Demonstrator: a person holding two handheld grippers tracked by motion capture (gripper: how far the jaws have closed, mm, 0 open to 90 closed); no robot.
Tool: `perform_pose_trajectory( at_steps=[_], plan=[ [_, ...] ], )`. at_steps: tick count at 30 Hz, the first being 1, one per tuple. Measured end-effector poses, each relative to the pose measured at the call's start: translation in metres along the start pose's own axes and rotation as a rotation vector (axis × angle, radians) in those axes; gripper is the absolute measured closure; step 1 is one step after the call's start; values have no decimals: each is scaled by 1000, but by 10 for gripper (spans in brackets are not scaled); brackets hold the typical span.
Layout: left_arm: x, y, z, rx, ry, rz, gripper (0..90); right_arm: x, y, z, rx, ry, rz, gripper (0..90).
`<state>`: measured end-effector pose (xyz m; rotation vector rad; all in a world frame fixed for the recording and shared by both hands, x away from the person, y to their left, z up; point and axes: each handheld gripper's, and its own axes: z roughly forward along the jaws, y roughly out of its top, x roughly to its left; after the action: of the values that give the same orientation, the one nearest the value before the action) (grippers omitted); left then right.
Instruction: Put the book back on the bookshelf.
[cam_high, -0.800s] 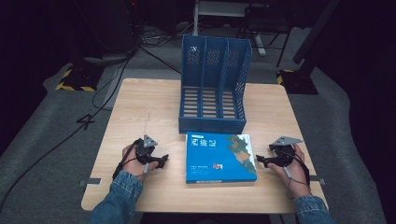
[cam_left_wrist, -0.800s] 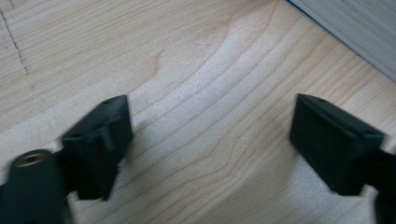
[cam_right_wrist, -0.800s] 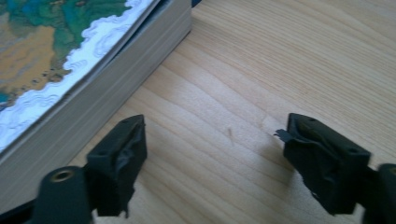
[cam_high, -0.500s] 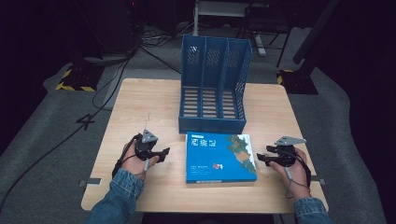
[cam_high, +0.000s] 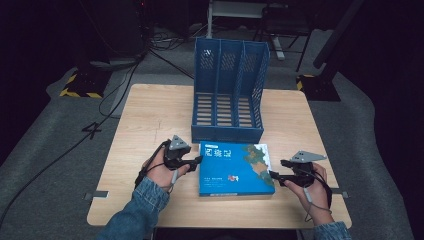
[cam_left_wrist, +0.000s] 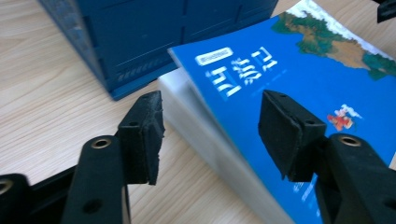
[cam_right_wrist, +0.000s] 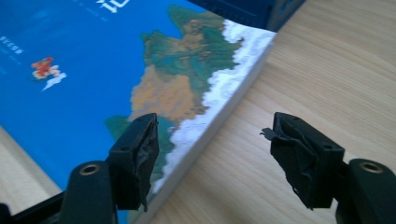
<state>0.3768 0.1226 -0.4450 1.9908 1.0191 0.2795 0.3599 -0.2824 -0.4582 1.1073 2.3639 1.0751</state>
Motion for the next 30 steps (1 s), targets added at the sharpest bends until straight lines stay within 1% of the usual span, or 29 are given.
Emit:
perform_pose_trajectory(
  at_steps=[1,2,4,5,8,9,13,15,16,18,19,20,21,22,23,24,25,26,27,28,29,30],
  plan=[
    [-2,1,5,30,-17,-21,398,3,0,0,2,5,-1,333],
    [-2,1,8,39,-25,-23,399,8,1,1,0,16,-10,333],
    [-2,0,17,75,-9,-23,395,15,2,2,2,31,-24,334],
    [-2,-1,21,84,-5,-30,393,20,3,2,-1,42,-34,334],
    [1,-2,30,96,-16,-65,392,31,5,3,-10,71,-48,335],
    [2,-2,32,105,-19,-65,391,34,5,4,-9,78,-53,335],
    [2,-5,42,153,-45,-89,375,46,6,6,-5,107,-70,332],
    [2,-7,46,155,-60,-110,329,51,6,10,1,127,-77,323],
    [2,-7,46,155,-60,-110,319,51,6,10,1,127,-77,323],
    [3,-8,47,155,-67,-124,315,55,5,14,8,138,-88,316],
    [5,-10,49,152,-81,-147,293,58,4,18,18,145,-97,312],
    [5,-10,49,152,-81,-147,277,59,4,20,24,145,-100,310],
    [6,-12,51,137,-92,-165,271,61,4,22,27,140,-109,308],
    [6,-12,50,139,-91,-151,274,62,4,23,27,135,-116,307],
    [6,-12,50,139,-91,-151,278,62,4,23,27,135,-116,307],
    [5,-12,49,136,-85,-137,278,63,4,24,25,132,-125,308],
    [3,-11,47,124,-69,-112,303,64,4,26,23,128,-130,308],
    [2,-11,45,115,-63,-89,321,64,4,27,20,125,-134,308],
    [2,-11,45,115,-63,-89,365,64,4,27,20,125,-134,308],
    [2,-10,43,100,-61,-83,365,65,4,28,14,120,-139,309],
    [2,-9,40,84,-65,-81,419,65,4,28,13,119,-138,309],
    [3,-8,37,68,-77,-80,453,65,4,29,12,116,-136,309]
  ],
)
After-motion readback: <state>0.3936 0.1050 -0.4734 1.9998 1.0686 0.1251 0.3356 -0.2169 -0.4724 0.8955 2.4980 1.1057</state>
